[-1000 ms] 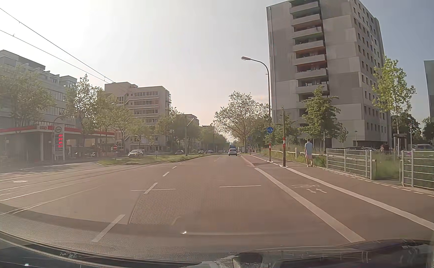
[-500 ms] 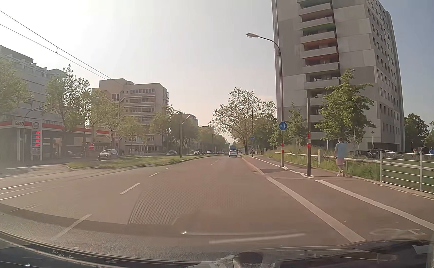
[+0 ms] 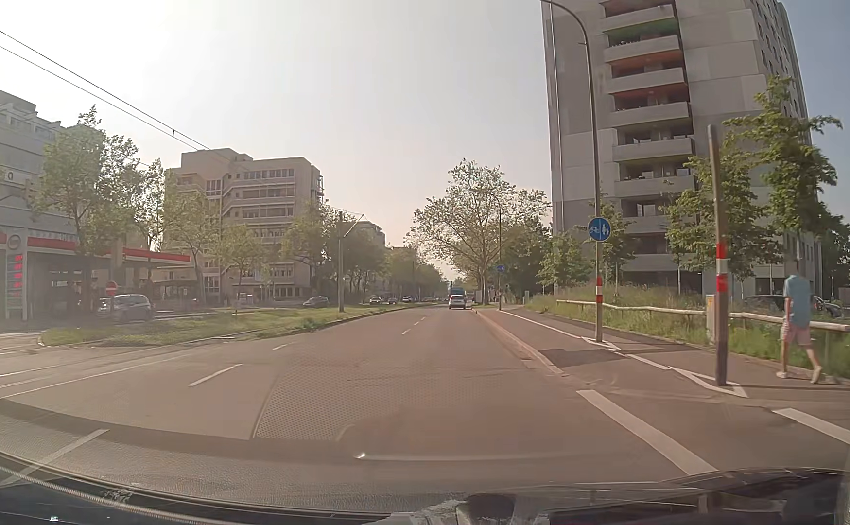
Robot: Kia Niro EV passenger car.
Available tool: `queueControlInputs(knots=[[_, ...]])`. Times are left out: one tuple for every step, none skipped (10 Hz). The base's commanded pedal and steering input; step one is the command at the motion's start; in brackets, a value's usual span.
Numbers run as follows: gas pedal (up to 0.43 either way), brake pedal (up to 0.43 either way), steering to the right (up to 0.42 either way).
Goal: Follow the waypoints while adhering to traffic rules and regulations
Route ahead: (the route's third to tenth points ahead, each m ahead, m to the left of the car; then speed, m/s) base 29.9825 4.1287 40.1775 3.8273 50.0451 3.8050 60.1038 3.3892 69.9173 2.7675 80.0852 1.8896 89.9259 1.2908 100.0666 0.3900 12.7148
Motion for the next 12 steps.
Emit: queueControlInputs(knots=[[0.087,0.0,0.002],[0.087,0.0,0.002],[0.087,0.0,0.002],[0.087,0.0,0.002],[0.087,0.0,0.002],[0.087,0.0,0.004],[0.087,0.0,0.004],[0.087,0.0,0.004],[0.087,0.0,0.005],[0.079,0.0,0.005],[0.079,0.0,0.006],[0.079,0.0,0.006]])
